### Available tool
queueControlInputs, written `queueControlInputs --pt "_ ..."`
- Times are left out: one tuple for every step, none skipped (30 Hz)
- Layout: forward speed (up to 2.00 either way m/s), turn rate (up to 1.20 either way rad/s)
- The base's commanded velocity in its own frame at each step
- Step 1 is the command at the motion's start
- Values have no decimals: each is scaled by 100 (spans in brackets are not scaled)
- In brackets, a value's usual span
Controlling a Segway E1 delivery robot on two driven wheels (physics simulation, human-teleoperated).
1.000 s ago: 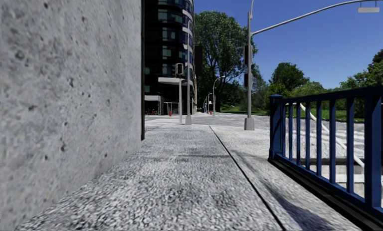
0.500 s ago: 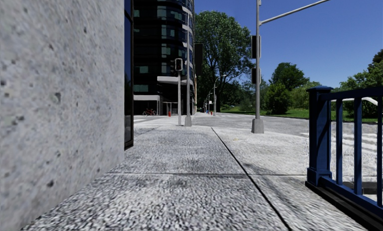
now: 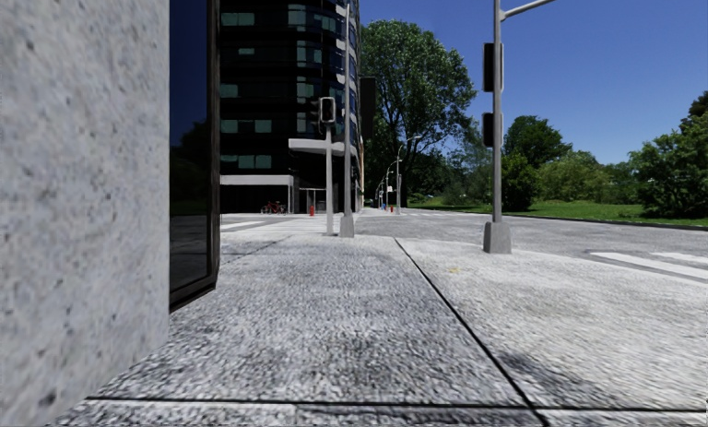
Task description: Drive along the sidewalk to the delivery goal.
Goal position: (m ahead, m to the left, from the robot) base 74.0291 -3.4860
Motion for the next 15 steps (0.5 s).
queueControlInputs --pt "200 0" --pt "200 0" --pt "200 0" --pt "200 0" --pt "200 4" --pt "200 13" --pt "200 13" --pt "200 20" --pt "200 26" --pt "200 29" --pt "200 29" --pt "200 30" --pt "200 30" --pt "200 31" --pt "200 31"
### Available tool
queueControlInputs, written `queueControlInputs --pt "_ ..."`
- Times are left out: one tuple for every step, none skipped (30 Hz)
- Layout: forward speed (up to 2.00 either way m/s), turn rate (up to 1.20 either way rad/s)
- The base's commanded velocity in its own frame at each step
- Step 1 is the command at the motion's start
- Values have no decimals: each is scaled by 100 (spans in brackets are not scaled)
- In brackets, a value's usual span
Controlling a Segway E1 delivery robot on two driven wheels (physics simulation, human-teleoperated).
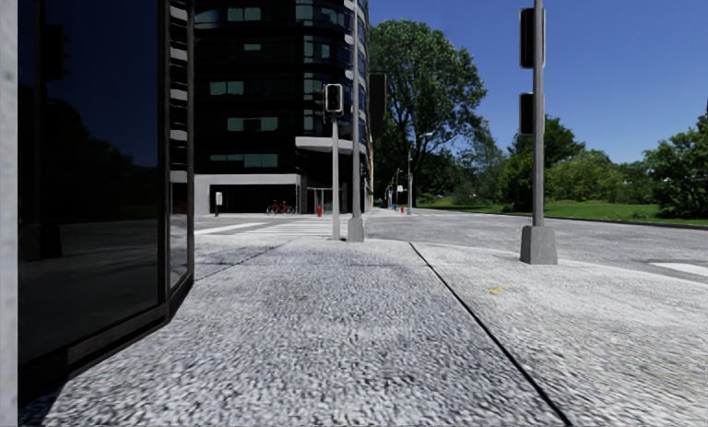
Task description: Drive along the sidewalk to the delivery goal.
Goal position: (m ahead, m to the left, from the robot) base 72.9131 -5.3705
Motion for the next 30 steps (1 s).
queueControlInputs --pt "200 31" --pt "200 34" --pt "200 36" --pt "200 36" --pt "200 37" --pt "200 38" --pt "200 39" --pt "200 39" --pt "200 39" --pt "200 39" --pt "200 39" --pt "200 39" --pt "200 39" --pt "200 39" --pt "200 39" --pt "200 39" --pt "200 39" --pt "200 39" --pt "200 39" --pt "200 39" --pt "200 39" --pt "200 33" --pt "200 23" --pt "200 21" --pt "200 21" --pt "200 18" --pt "200 13" --pt "200 3" --pt "200 3" --pt "200 0"
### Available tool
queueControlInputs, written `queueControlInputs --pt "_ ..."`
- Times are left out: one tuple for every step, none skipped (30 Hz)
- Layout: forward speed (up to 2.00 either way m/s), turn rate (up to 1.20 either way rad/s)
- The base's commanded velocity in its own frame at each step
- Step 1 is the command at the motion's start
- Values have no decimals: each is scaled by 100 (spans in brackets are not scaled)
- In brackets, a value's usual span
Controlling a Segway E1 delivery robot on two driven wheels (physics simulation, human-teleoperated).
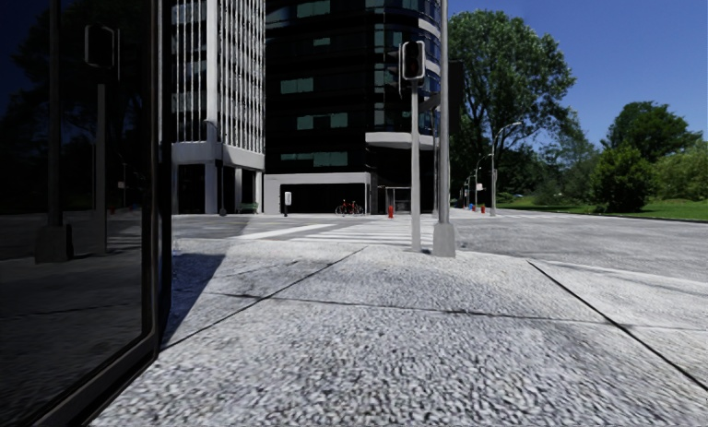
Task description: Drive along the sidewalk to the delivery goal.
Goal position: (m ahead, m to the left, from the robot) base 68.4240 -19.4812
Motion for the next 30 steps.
queueControlInputs --pt "200 0" --pt "200 0" --pt "200 0" --pt "200 0" --pt "200 0" --pt "200 0" --pt "200 0" --pt "200 0" --pt "200 0" --pt "200 0" --pt "200 0" --pt "200 0" --pt "200 0" --pt "200 0" --pt "200 0" --pt "200 0" --pt "200 0" --pt "200 0" --pt "200 0" --pt "200 0" --pt "200 0" --pt "200 0" --pt "200 0" --pt "200 0" --pt "200 0" --pt "200 0" --pt "200 0" --pt "200 0" --pt "200 0" --pt "200 0"
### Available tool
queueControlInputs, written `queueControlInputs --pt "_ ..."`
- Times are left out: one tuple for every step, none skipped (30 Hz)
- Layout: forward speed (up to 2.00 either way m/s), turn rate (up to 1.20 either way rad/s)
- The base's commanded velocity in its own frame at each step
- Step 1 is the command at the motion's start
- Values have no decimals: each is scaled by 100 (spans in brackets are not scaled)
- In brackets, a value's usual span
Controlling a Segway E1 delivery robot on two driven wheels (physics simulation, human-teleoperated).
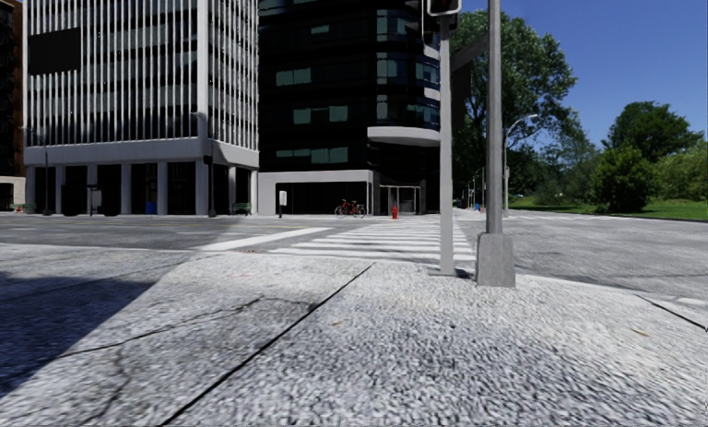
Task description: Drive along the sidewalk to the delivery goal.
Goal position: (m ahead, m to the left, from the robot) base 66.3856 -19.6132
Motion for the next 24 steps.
queueControlInputs --pt "200 0" --pt "200 0" --pt "200 0" --pt "200 0" --pt "200 0" --pt "200 0" --pt "200 0" --pt "200 0" --pt "200 0" --pt "200 0" --pt "200 0" --pt "200 0" --pt "200 0" --pt "200 0" --pt "200 0" --pt "200 0" --pt "200 0" --pt "200 0" --pt "200 0" --pt "200 0" --pt "200 0" --pt "200 0" --pt "200 0" --pt "200 0"
